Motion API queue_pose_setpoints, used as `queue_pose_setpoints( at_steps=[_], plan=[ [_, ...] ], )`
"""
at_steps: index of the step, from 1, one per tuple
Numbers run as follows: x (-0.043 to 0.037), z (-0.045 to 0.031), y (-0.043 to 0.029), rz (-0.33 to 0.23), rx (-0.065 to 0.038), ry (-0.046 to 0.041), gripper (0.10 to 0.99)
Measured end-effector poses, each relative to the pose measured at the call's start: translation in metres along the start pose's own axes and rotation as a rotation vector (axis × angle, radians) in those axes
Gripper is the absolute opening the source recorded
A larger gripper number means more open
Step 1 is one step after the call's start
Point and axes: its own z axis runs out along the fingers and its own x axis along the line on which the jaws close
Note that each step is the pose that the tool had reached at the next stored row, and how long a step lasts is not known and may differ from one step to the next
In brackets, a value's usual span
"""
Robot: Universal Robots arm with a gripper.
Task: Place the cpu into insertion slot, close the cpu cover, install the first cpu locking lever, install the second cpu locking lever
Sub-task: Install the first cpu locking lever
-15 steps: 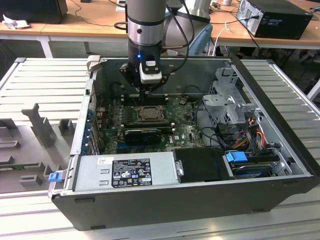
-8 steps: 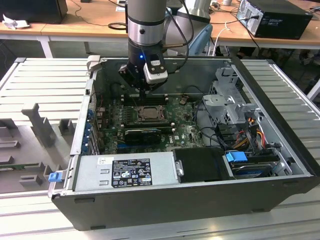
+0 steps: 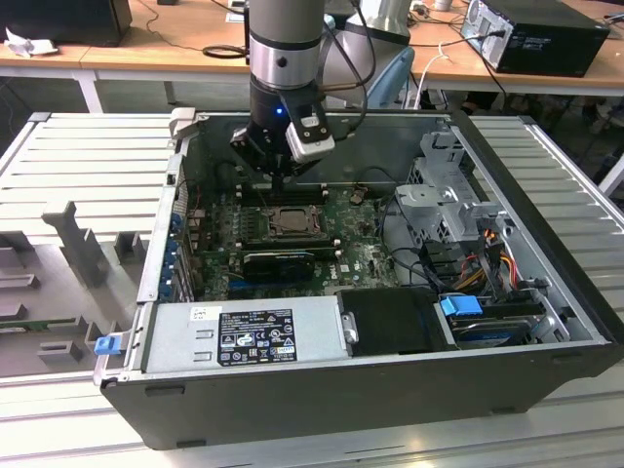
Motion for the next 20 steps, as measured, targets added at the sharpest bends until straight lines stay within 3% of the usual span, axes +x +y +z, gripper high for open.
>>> queue_pose_setpoints(
  at_steps=[4, 9, 11, 20],
  plan=[
    [0.0002, 0.0004, -0.0001, -0.06, 0.002, -0.0029, 0.106],
    [0.0055, 0.0007, -0.0006, -0.066, 0.0, -0.0297, 0.106],
    [0.0066, 0.0008, -0.0007, -0.068, -0.001, -0.0337, 0.106],
    [0.0123, 0.0015, -0.0014, -0.07, -0.001, -0.0373, 0.106]
  ],
)
